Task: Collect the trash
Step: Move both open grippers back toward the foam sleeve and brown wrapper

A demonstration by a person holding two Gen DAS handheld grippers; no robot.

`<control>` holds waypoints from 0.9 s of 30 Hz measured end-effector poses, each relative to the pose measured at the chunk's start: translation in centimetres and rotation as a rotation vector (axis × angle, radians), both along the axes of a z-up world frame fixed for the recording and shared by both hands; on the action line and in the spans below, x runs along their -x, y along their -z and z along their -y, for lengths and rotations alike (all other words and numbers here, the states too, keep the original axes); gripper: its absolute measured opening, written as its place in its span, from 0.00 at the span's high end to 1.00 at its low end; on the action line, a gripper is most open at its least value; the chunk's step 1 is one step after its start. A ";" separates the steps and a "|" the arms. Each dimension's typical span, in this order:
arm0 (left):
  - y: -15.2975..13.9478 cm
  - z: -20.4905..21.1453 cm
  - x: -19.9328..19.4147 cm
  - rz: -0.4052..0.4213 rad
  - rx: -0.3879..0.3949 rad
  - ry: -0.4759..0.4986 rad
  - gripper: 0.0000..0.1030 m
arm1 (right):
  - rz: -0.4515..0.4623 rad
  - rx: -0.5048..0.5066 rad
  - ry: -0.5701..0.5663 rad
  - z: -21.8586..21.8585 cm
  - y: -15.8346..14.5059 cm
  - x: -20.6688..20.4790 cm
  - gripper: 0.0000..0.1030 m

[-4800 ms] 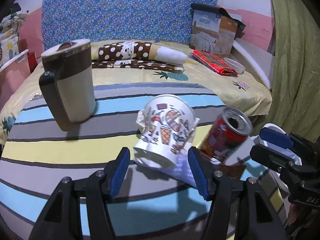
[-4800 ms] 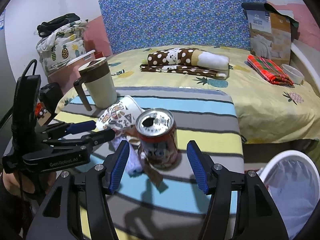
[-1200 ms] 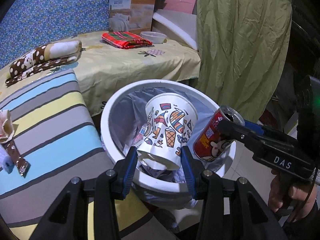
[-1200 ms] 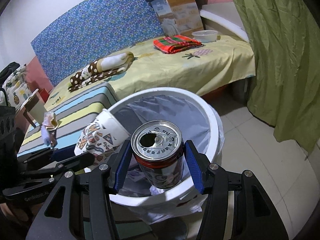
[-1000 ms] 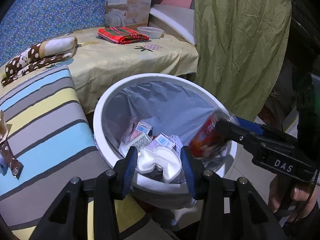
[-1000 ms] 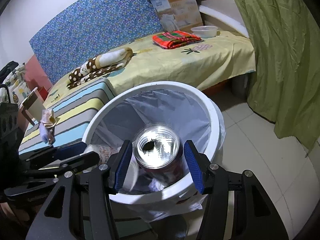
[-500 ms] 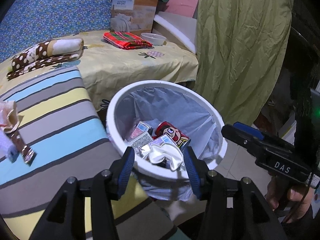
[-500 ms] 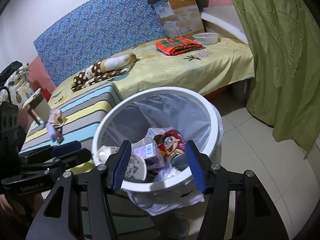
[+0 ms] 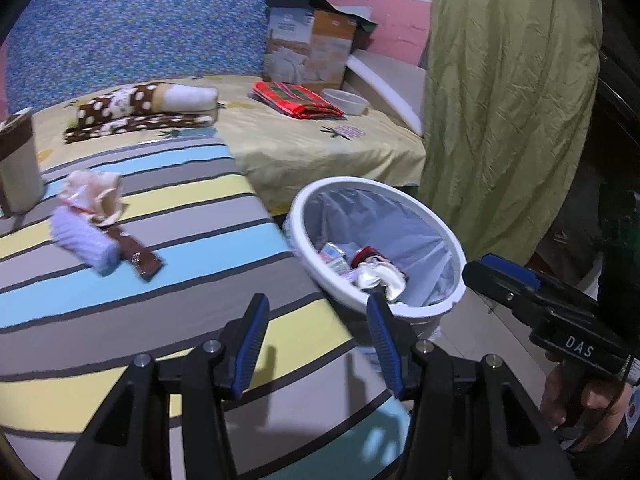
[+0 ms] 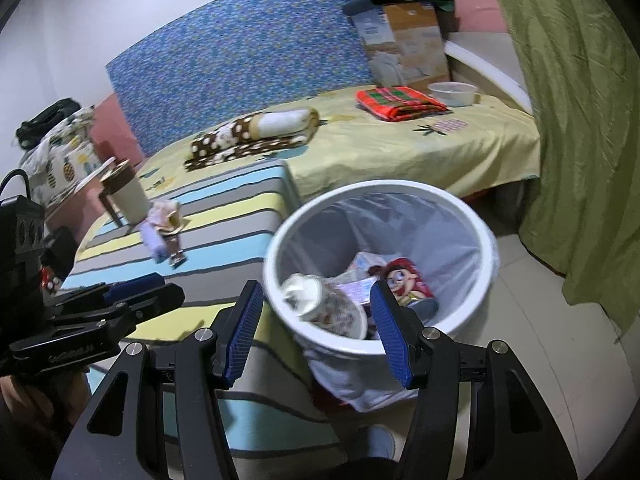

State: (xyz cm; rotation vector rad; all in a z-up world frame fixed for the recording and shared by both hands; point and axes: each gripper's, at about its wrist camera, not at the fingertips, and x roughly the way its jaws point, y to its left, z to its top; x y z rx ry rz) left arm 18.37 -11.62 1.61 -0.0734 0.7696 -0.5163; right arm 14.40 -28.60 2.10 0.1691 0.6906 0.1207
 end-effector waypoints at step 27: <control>0.3 -11.0 2.2 0.025 -0.034 -0.287 0.49 | -0.031 0.038 -0.237 -8.3 0.4 -0.6 0.47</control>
